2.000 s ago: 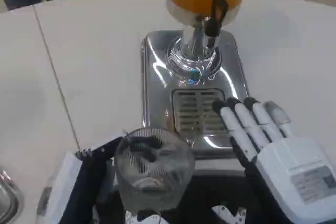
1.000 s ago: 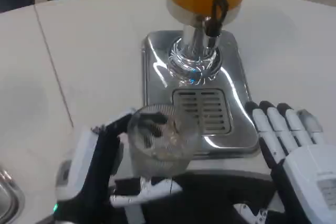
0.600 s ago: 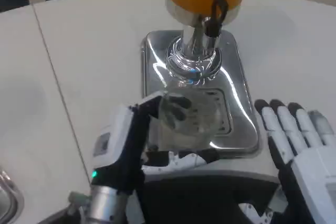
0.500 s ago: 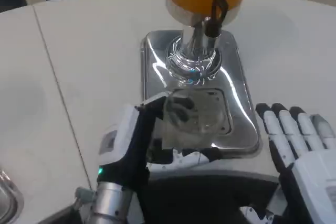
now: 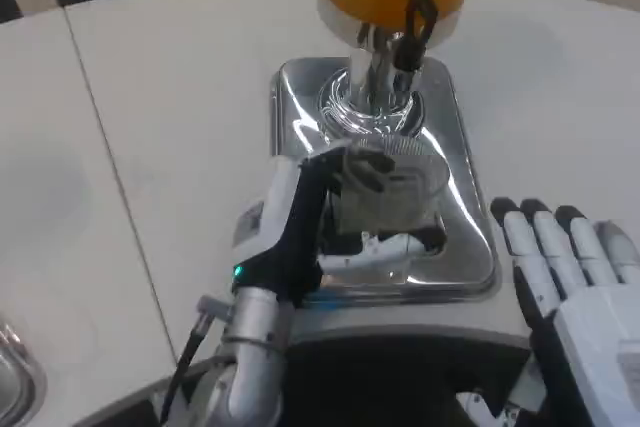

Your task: Grasp the cup under the faucet to collect the drink, then remove the cup.

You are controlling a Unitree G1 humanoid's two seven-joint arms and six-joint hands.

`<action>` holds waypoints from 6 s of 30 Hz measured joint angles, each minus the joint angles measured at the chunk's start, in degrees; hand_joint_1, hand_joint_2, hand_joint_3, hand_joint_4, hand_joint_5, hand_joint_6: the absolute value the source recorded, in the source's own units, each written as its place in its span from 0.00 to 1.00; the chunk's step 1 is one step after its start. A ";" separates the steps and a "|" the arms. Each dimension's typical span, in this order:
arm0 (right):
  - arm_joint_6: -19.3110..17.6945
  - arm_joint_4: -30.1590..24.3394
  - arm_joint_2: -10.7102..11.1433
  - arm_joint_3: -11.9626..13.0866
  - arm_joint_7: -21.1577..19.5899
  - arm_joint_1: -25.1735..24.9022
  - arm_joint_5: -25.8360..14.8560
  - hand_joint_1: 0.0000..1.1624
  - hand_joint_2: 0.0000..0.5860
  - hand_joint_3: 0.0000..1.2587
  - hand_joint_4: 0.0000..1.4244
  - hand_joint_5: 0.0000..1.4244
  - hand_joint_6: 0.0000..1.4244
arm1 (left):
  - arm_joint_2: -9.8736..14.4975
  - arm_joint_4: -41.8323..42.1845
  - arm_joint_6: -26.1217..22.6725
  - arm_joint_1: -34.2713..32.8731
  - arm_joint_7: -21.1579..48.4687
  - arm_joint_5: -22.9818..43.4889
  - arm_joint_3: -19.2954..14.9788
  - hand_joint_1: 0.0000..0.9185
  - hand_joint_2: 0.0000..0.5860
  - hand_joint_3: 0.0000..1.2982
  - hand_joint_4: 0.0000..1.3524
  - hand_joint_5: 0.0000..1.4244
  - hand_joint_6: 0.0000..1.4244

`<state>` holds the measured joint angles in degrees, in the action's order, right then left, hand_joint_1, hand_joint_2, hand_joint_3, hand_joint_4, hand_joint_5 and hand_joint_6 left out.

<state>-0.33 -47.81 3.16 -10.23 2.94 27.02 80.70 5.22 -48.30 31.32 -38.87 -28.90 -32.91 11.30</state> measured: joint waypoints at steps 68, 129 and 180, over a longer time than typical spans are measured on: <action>12.83 4.79 -6.73 3.14 6.25 -28.17 -28.28 0.47 0.65 0.00 0.00 0.00 0.01 | 21.54 44.58 -5.08 37.10 10.38 7.52 -11.96 0.00 0.18 0.00 0.00 0.05 0.03; 11.24 25.26 -2.52 0.09 -1.29 -50.69 -58.76 0.40 0.74 0.00 0.00 0.00 0.02 | 15.02 59.03 -8.09 54.15 13.81 1.14 -15.35 0.00 0.23 0.00 0.00 0.01 0.01; 29.06 18.20 6.48 -12.63 25.88 -64.49 -22.70 0.14 0.81 0.05 0.00 0.02 0.09 | 13.71 53.06 -9.07 43.62 18.24 4.80 -11.72 0.19 0.09 0.00 0.00 0.00 0.00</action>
<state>28.73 -29.61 9.64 -22.85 28.83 -37.47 58.00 18.93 4.75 22.25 4.75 -10.66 -28.11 -0.42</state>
